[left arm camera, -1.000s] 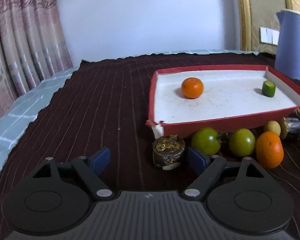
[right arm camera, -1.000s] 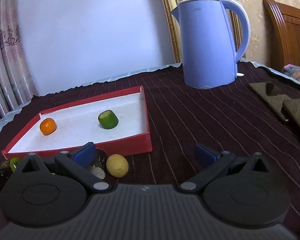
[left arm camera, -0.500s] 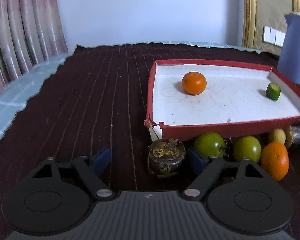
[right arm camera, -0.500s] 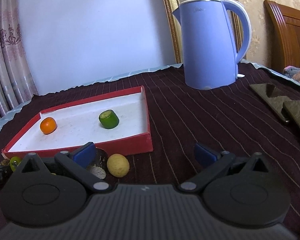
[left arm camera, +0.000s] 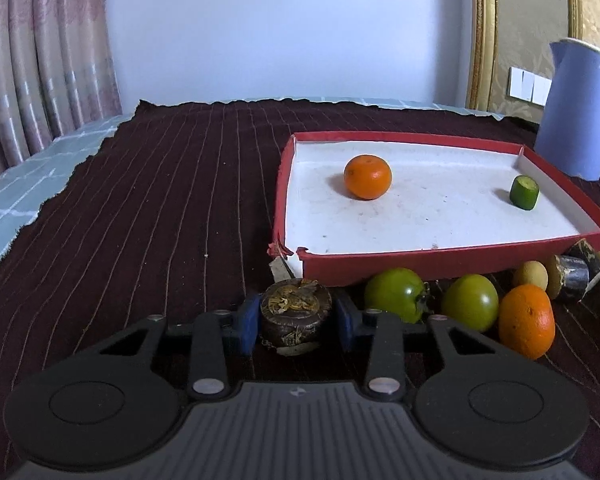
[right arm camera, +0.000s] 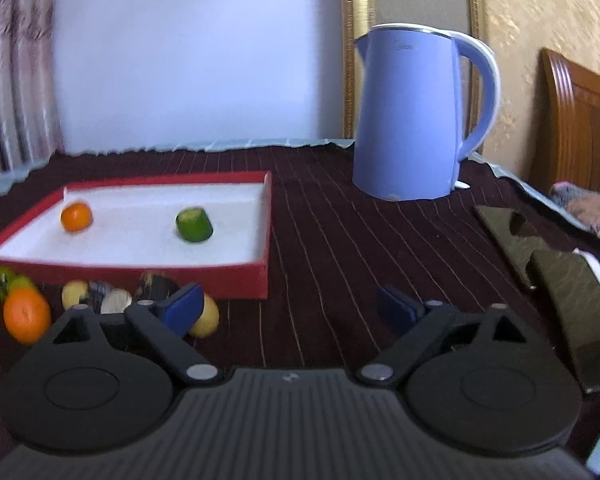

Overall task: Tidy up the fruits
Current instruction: 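Grasp the yellow lemon with the right tool while the left tool holds the tea cake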

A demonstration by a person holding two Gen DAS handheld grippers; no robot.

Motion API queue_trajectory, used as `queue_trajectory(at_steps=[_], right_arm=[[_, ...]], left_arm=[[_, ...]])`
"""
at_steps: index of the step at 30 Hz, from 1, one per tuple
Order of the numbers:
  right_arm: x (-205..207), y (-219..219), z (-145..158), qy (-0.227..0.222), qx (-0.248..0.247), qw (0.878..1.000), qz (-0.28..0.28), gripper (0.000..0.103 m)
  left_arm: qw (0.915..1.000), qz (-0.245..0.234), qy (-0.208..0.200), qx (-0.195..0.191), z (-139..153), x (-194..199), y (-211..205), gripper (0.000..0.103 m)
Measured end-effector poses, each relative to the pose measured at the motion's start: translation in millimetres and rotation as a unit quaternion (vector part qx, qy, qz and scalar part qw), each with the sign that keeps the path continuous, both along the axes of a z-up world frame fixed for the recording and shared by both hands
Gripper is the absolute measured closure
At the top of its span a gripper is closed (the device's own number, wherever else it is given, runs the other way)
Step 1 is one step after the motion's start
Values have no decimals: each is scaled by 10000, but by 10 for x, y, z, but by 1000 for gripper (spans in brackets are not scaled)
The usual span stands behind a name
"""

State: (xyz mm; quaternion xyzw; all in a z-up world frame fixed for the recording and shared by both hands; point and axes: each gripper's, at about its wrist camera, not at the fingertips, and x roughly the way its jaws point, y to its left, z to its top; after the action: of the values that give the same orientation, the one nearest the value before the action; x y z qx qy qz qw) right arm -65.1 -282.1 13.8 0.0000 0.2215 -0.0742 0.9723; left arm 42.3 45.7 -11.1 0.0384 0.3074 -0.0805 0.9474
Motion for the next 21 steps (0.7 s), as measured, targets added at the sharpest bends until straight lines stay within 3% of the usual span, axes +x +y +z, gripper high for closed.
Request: queue_trajectory(at_steps=[2,6,8,15,21], right_arm=[[1,89,-12,89,-134,9997,204,23],[111,245,-58,328,-423,9974,483,30],[179,292,-90,453,-558,9960,524,40],[257,338,-107,586,-737,9934,652,40],[340,341,-128,701,-604,9892,1140,55]], left_arm=[[10000,2,-4,12,1,-1,-2,65],[10000,-6,-40,81,-6,-14,-19,65],[10000,-8,-38,73,-6,-12,-18,65],[9999,-2,-57,113,-8,-26,-45,65],[9998,4,-81,175,-7,-40,-62,65]])
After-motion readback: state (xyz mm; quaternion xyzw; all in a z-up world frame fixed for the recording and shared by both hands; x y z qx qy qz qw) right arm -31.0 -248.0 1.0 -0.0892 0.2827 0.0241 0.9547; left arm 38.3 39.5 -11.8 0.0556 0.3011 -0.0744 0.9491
